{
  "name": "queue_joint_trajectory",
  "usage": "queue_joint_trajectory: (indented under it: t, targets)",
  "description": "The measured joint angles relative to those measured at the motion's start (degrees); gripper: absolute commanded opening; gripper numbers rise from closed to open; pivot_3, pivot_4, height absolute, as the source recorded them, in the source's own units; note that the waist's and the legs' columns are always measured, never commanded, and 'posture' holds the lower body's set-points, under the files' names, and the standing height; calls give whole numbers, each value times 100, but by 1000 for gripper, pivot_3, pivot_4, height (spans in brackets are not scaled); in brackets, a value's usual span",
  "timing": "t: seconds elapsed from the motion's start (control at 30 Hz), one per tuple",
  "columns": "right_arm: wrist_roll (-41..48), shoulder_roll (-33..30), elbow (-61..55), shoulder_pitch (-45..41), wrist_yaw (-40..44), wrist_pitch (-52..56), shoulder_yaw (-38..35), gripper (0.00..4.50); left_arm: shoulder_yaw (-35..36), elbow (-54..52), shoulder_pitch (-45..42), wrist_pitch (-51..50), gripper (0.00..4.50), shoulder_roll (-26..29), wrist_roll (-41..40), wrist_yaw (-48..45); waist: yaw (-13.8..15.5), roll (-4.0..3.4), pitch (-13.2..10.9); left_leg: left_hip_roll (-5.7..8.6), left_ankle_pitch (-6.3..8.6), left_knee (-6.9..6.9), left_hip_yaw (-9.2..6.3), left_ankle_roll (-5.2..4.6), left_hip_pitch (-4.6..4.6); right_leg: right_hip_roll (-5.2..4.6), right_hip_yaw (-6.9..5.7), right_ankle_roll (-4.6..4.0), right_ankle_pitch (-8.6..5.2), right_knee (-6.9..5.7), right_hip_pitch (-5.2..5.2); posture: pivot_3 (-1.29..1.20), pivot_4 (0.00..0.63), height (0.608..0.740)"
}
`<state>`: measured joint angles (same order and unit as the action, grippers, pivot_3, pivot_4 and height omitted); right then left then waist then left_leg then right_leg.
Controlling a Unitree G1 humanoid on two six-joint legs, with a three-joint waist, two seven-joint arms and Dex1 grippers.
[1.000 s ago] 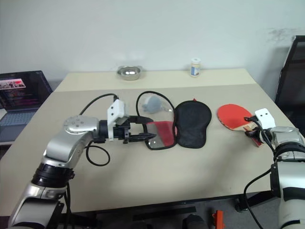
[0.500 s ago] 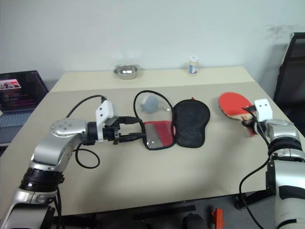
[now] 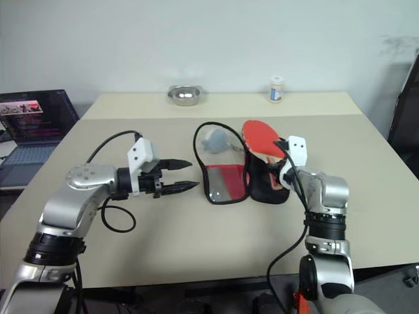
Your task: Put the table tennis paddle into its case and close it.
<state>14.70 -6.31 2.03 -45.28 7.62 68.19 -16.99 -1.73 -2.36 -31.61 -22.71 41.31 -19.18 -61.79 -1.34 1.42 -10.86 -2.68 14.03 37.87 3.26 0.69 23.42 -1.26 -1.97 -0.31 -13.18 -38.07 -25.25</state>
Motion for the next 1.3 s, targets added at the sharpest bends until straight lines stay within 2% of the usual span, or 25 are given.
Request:
queue_joint_trajectory:
  t: [0.2, 0.7, 0.77, 0.83, 1.03, 1.27, 1.3]
  targets:
    - [-9, 66, 97, 352, -276, -140, 29, 1066, 0, -37, 31, 58, 3135, -1, 0, 62, -19, 1, 0, -1, 0, -1, -1, -1, 2, 3, -1, 0, 0, 0, -3, 0, 150, 740]
    - [-8, 214, 332, 366, -774, -619, 129, 1065, -1, -39, 56, 93, 3135, 2, 1, 104, -31, 1, 1, -2, 0, 0, -3, -1, 2, 8, -3, 2, -1, -1, -2, 0, 150, 740]
    - [8, 302, 329, 368, -872, -649, 54, 1792, -1, -39, 56, 99, 3135, 3, 2, 103, -31, 1, 1, -2, 0, 0, -3, -1, 2, 8, -3, 2, -1, -1, -2, 0, 150, 740]
    - [11, 334, 329, 397, -939, -646, 12, 2262, -1, -39, 56, 108, 3135, 3, 7, 103, -30, 1, 1, -2, 0, 0, -2, -1, 2, 8, -3, 2, -1, -1, -2, 0, 150, 740]
    - [-1, 344, 289, 466, -1026, -650, 75, 4182, -1, -39, 57, 182, 3135, 11, 16, 103, -35, 1, 1, -2, 0, 0, -3, -1, 2, 9, -2, 2, -1, -2, -3, 0, 150, 740]
    - [-117, 155, 209, 647, -920, -817, 594, 4182, -1, -35, 58, 197, 3135, 24, 23, 102, -34, 5, 3, -2, 0, 0, -4, -1, 1, 9, -2, 23, -14, -1, -2, 0, 150, 740]
    - [-157, 137, 208, 672, -904, -864, 661, 4010, -1, -35, 58, 199, 3135, 24, 23, 103, -33, 5, 3, -2, 0, 0, -4, -1, 1, 9, -2, 23, -14, -2, -2, 0, 150, 740]
